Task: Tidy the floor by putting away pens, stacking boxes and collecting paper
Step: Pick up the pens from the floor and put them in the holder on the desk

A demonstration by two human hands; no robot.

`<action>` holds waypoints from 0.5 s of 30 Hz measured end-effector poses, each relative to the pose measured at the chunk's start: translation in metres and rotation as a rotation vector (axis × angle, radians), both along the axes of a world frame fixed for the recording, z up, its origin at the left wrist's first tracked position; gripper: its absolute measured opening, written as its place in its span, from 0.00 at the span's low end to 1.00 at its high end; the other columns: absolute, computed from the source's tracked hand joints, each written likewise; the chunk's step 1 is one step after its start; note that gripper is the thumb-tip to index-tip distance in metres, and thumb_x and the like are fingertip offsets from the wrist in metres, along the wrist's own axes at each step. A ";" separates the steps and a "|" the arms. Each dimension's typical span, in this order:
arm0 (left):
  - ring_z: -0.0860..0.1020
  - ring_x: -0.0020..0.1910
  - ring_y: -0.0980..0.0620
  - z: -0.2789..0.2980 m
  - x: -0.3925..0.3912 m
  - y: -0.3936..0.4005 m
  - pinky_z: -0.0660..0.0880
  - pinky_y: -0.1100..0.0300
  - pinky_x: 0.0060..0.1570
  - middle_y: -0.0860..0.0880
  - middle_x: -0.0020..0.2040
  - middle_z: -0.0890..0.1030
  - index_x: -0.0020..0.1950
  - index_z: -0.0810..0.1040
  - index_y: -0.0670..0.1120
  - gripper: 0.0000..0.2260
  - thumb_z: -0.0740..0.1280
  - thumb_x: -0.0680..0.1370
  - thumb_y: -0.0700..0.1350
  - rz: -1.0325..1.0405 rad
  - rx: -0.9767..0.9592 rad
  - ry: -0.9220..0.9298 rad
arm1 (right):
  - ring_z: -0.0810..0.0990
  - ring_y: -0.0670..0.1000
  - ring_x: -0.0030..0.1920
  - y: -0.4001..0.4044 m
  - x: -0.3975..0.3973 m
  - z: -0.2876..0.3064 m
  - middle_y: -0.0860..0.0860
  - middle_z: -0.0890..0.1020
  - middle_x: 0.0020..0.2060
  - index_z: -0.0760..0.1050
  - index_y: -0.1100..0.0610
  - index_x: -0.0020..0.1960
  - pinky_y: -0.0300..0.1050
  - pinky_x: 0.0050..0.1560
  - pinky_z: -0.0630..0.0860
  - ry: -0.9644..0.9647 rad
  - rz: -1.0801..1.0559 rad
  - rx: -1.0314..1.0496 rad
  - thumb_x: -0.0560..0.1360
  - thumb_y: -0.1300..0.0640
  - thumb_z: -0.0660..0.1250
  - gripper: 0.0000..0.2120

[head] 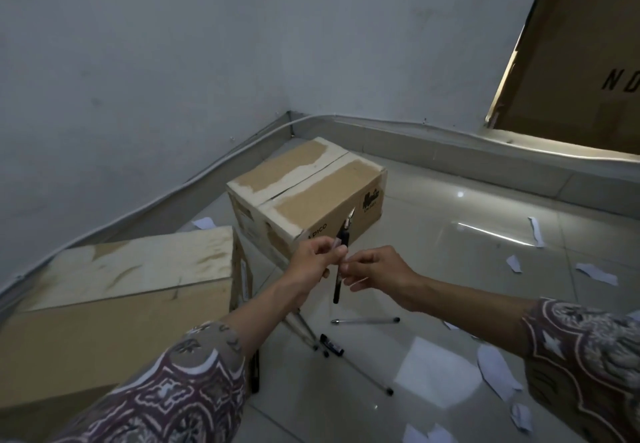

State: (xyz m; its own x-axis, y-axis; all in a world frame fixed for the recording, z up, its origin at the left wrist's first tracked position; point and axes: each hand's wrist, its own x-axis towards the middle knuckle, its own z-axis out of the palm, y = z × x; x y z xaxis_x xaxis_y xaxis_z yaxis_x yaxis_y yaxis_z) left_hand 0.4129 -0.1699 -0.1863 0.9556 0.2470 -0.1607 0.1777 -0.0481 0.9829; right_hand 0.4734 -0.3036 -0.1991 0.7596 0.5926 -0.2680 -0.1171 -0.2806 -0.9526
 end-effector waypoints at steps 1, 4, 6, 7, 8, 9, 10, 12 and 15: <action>0.69 0.27 0.58 0.003 -0.003 0.003 0.64 0.68 0.26 0.52 0.30 0.75 0.36 0.74 0.46 0.10 0.64 0.77 0.39 0.009 0.016 0.005 | 0.79 0.50 0.35 0.001 -0.004 -0.005 0.57 0.81 0.36 0.79 0.69 0.47 0.36 0.35 0.78 -0.025 0.057 -0.064 0.73 0.66 0.67 0.06; 0.72 0.33 0.54 0.013 -0.008 0.014 0.67 0.63 0.32 0.50 0.37 0.80 0.38 0.74 0.45 0.09 0.62 0.79 0.40 0.028 0.060 0.039 | 0.76 0.48 0.34 -0.004 -0.017 -0.032 0.57 0.80 0.39 0.78 0.68 0.46 0.38 0.35 0.76 -0.151 0.222 -0.306 0.73 0.64 0.68 0.07; 0.75 0.30 0.56 0.018 -0.013 0.021 0.69 0.68 0.29 0.48 0.37 0.80 0.39 0.72 0.43 0.09 0.60 0.79 0.39 0.027 0.058 0.049 | 0.75 0.47 0.33 -0.010 -0.027 -0.056 0.54 0.78 0.36 0.77 0.61 0.38 0.37 0.35 0.73 -0.231 0.315 -0.469 0.71 0.61 0.70 0.05; 0.76 0.27 0.59 0.020 -0.017 0.024 0.70 0.71 0.26 0.47 0.37 0.79 0.40 0.71 0.42 0.09 0.59 0.80 0.38 0.022 0.061 0.055 | 0.74 0.47 0.34 -0.012 -0.032 -0.068 0.53 0.77 0.36 0.74 0.55 0.35 0.35 0.34 0.70 -0.284 0.360 -0.553 0.71 0.59 0.71 0.08; 0.76 0.26 0.61 0.022 -0.021 0.026 0.69 0.73 0.25 0.46 0.36 0.79 0.41 0.71 0.42 0.08 0.58 0.80 0.38 0.014 0.067 0.067 | 0.73 0.49 0.37 -0.015 -0.036 -0.080 0.52 0.76 0.38 0.70 0.52 0.34 0.36 0.33 0.67 -0.333 0.400 -0.630 0.70 0.58 0.72 0.12; 0.77 0.28 0.60 0.022 -0.024 0.029 0.69 0.74 0.24 0.46 0.37 0.78 0.42 0.70 0.42 0.08 0.58 0.80 0.38 0.004 0.072 0.085 | 0.72 0.49 0.40 -0.016 -0.041 -0.090 0.52 0.74 0.41 0.67 0.51 0.34 0.38 0.33 0.65 -0.359 0.432 -0.683 0.70 0.56 0.72 0.14; 0.77 0.31 0.57 0.022 -0.027 0.031 0.69 0.74 0.24 0.46 0.37 0.79 0.41 0.70 0.42 0.08 0.58 0.80 0.39 -0.008 0.079 0.102 | 0.70 0.49 0.42 -0.018 -0.045 -0.099 0.52 0.72 0.43 0.64 0.50 0.34 0.40 0.34 0.64 -0.375 0.453 -0.724 0.70 0.54 0.72 0.16; 0.76 0.34 0.52 0.021 -0.032 0.036 0.68 0.74 0.22 0.44 0.38 0.79 0.40 0.70 0.42 0.10 0.58 0.80 0.39 -0.021 0.076 0.123 | 0.68 0.50 0.45 -0.020 -0.053 -0.110 0.51 0.69 0.46 0.60 0.49 0.35 0.42 0.39 0.64 -0.396 0.489 -0.798 0.71 0.51 0.69 0.17; 0.77 0.34 0.51 0.019 -0.035 0.041 0.70 0.72 0.25 0.44 0.38 0.79 0.39 0.70 0.42 0.10 0.58 0.80 0.39 -0.027 0.083 0.150 | 0.65 0.50 0.46 -0.020 -0.060 -0.118 0.52 0.66 0.46 0.56 0.49 0.35 0.43 0.43 0.62 -0.469 0.553 -0.869 0.73 0.52 0.65 0.18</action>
State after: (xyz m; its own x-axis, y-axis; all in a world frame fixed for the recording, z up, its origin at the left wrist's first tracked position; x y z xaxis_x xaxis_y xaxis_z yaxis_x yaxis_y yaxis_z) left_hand 0.3781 -0.1284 -0.1674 0.9290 0.2402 -0.2816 0.3192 -0.1349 0.9380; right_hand 0.4133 -0.3240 -0.3166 0.5846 0.6305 -0.5105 0.5460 -0.7712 -0.3272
